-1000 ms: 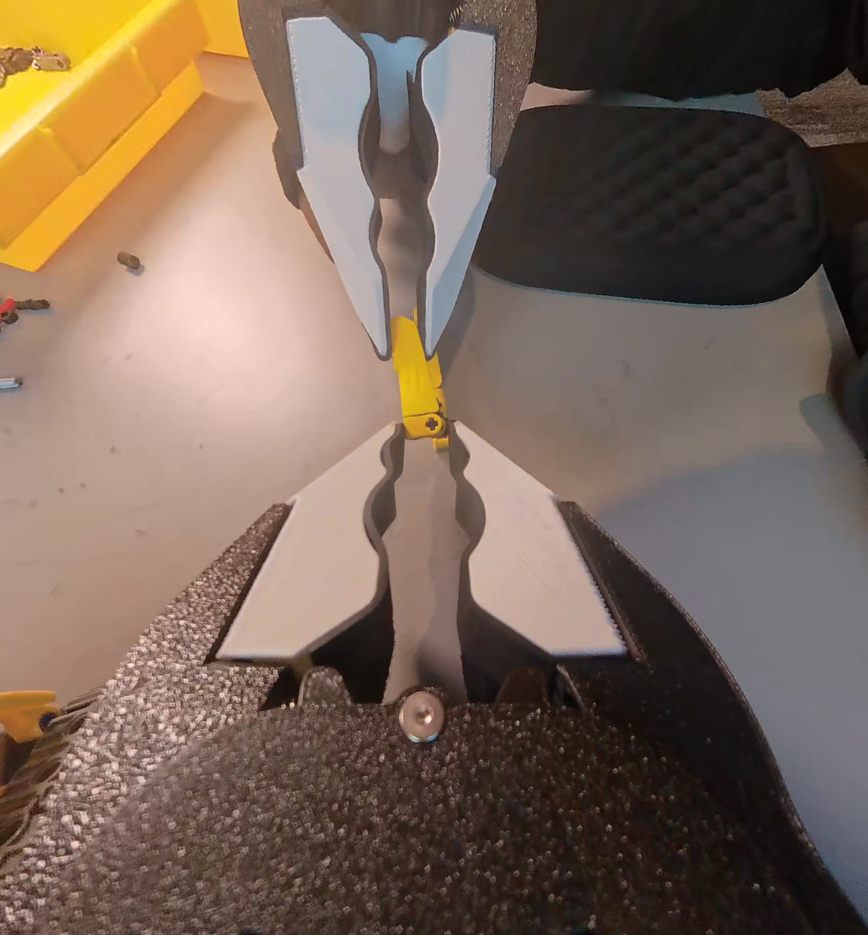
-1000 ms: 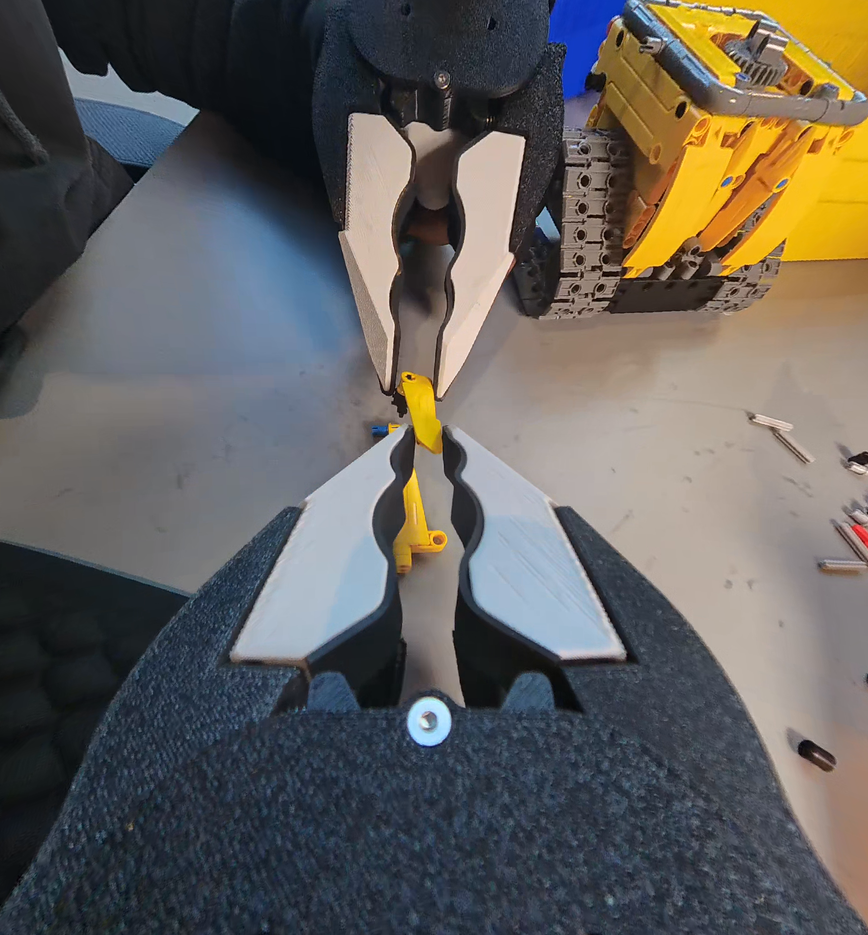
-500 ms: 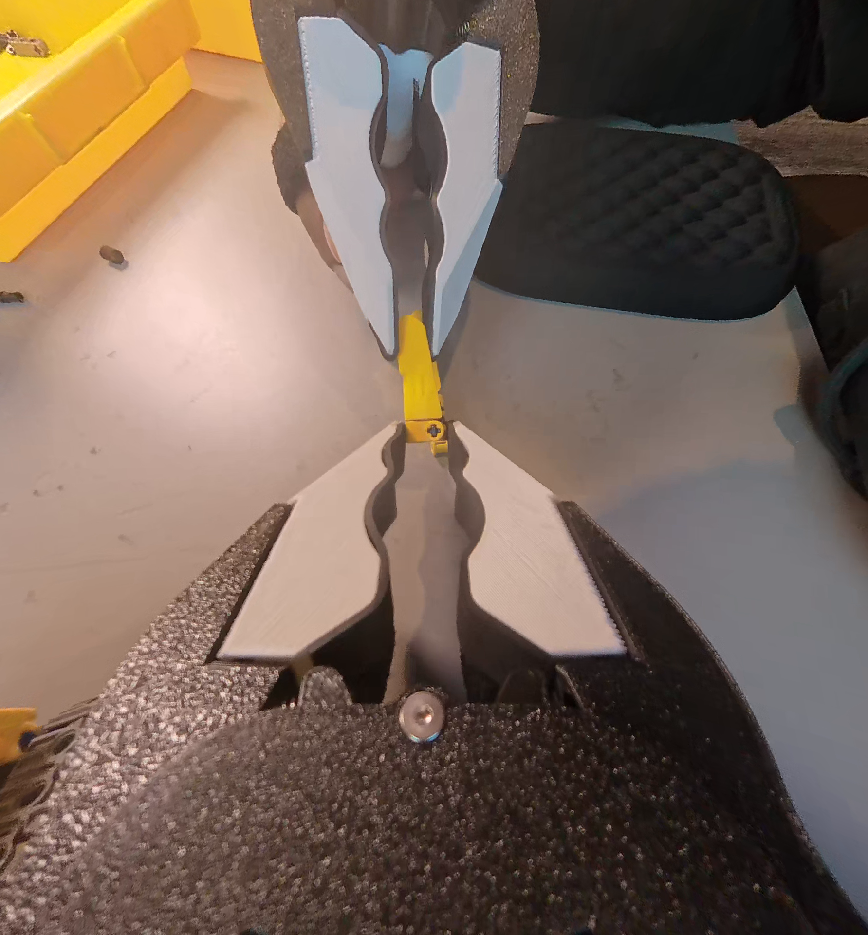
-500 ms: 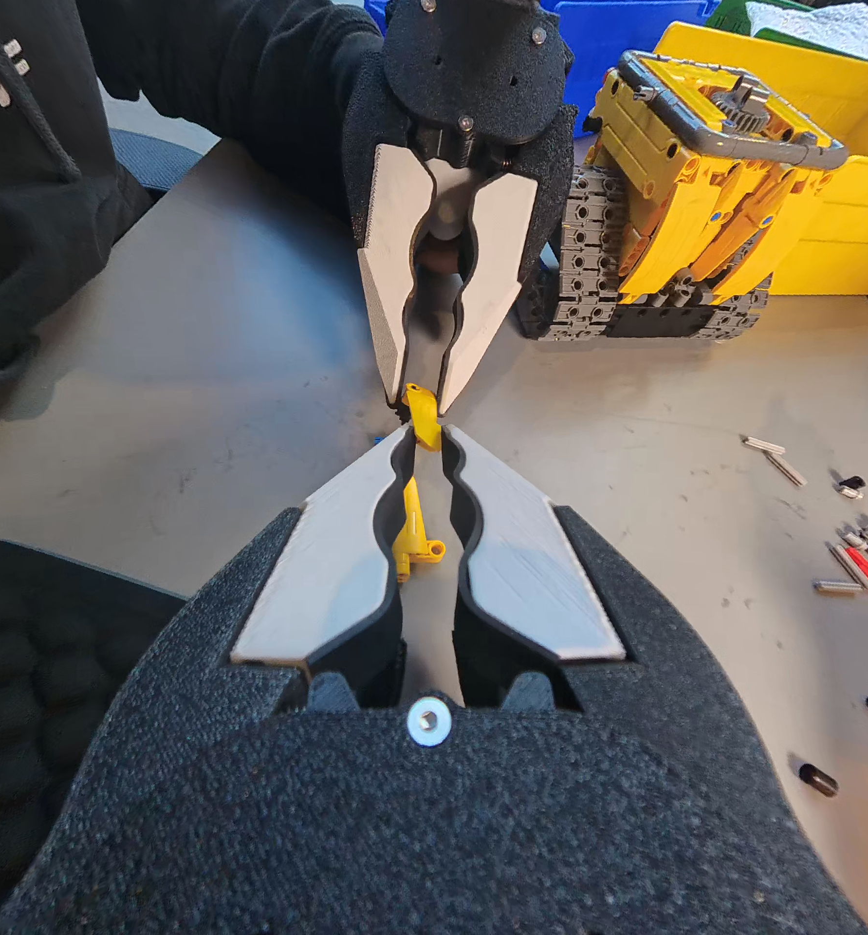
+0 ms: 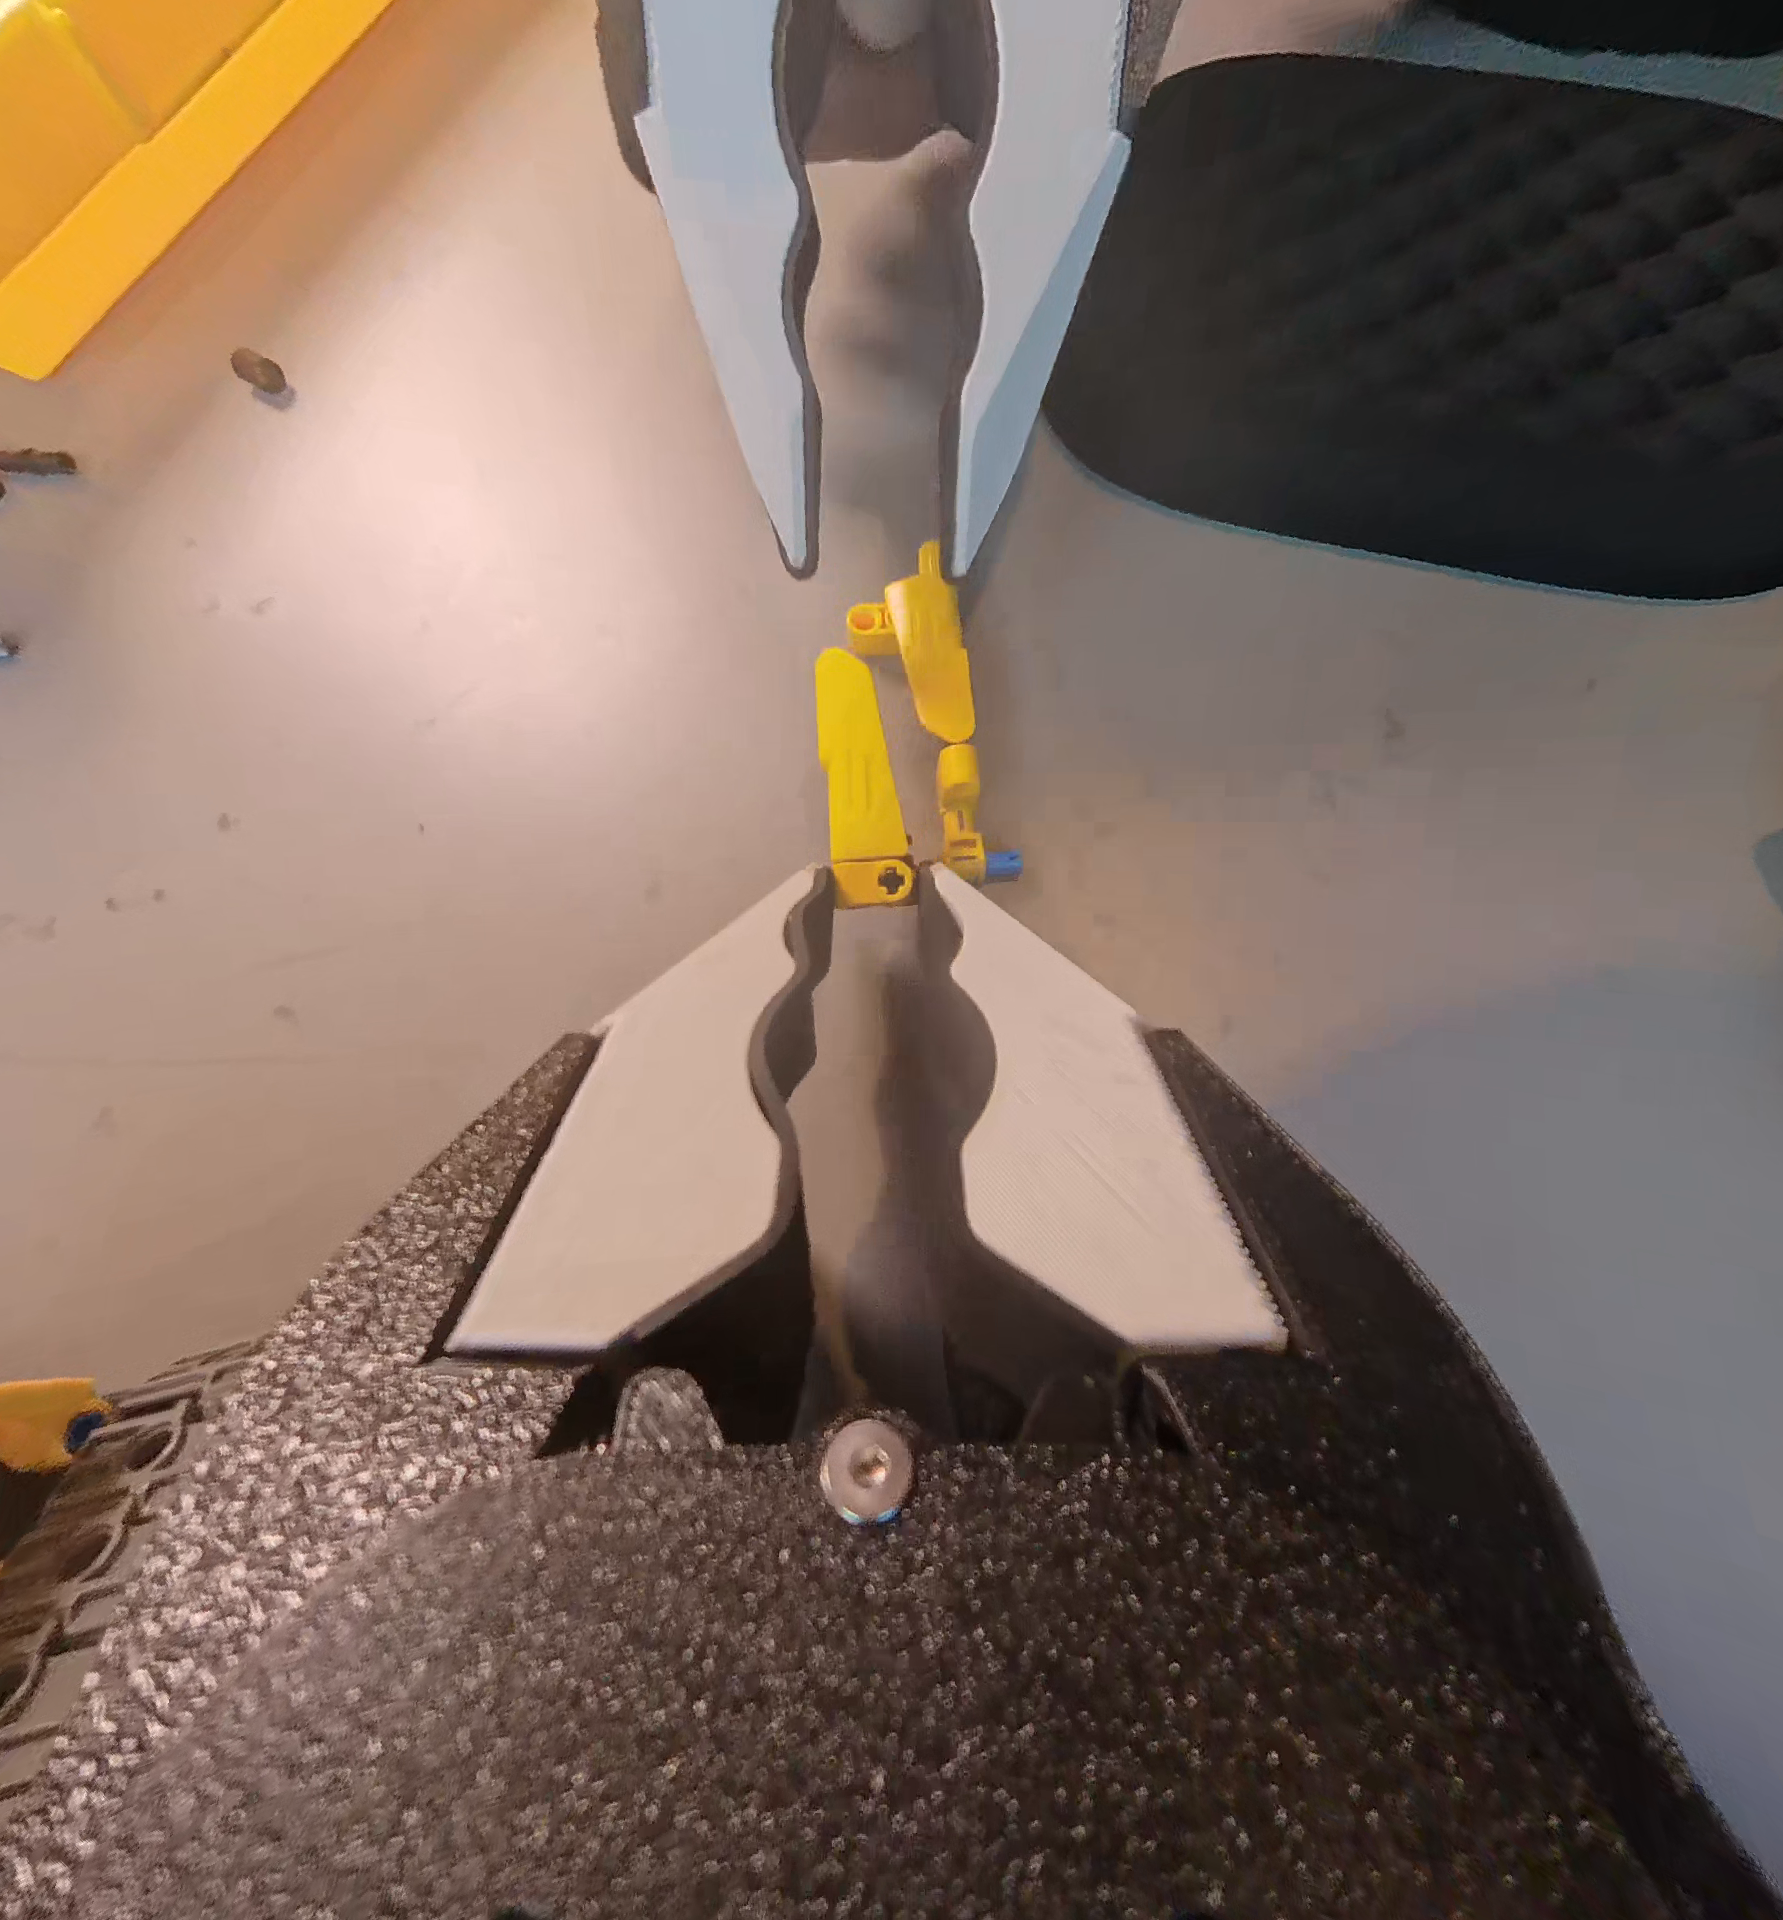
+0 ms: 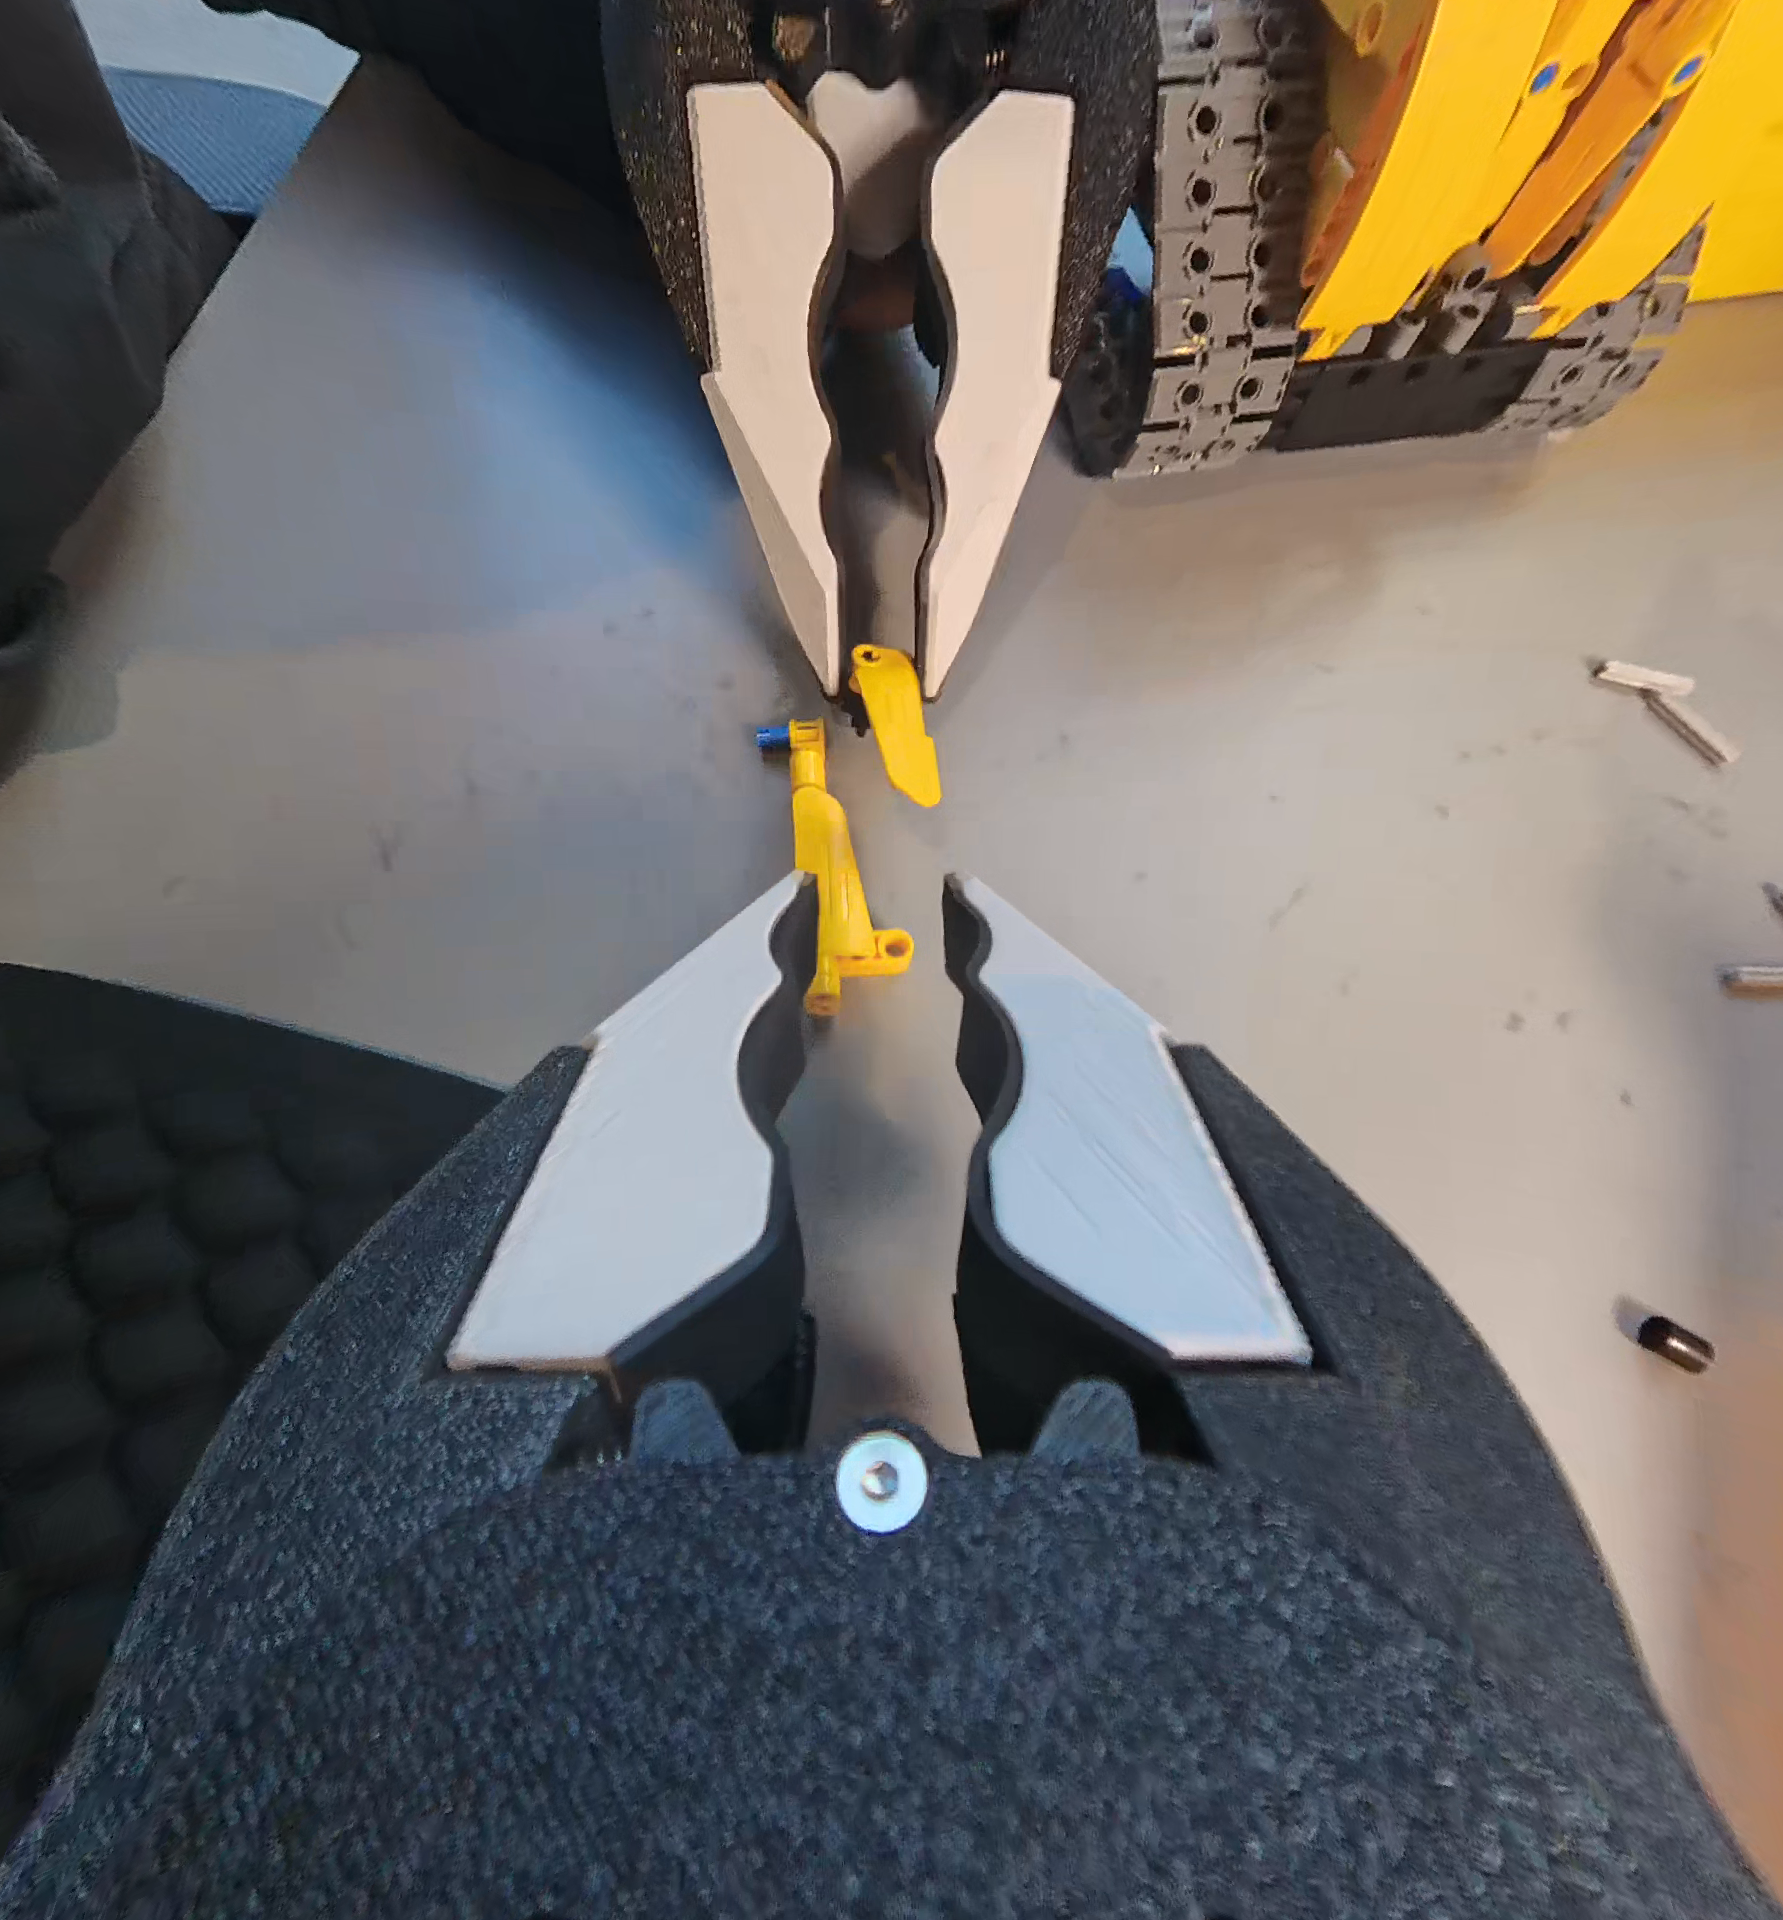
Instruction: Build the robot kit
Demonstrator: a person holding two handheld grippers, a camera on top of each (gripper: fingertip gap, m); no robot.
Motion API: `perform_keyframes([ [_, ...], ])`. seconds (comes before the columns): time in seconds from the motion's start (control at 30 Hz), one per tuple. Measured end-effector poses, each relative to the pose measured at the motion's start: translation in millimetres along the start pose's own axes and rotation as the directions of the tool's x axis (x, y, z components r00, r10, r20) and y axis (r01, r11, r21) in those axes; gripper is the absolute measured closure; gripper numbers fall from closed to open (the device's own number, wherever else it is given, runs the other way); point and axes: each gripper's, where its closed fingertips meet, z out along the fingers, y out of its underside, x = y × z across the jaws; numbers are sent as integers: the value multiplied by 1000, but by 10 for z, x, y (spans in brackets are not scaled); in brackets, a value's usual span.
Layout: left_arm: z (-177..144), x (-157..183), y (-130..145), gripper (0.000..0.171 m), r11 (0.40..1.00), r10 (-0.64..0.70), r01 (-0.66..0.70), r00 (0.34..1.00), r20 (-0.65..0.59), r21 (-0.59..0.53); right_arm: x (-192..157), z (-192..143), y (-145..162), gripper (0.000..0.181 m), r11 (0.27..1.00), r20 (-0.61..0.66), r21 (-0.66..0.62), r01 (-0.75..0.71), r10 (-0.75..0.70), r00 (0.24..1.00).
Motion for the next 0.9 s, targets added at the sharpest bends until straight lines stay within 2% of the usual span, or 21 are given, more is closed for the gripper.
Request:
perform_keyframes([
  [0.27,0,-10,12,157,1000,-14,14,1000,5,-10,-72,114,113,156,998,39,-70,-7,9,999],
  [0.47,8,-3,23,157,1000,-7,7,1000,7,-15,-78,133,109,166,997,33,-79,13,-11,999],
  [0.9,22,-2,42,157,1000,0,0,1000,12,-26,-87,164,90,167,997,28,-79,26,-24,999],
])
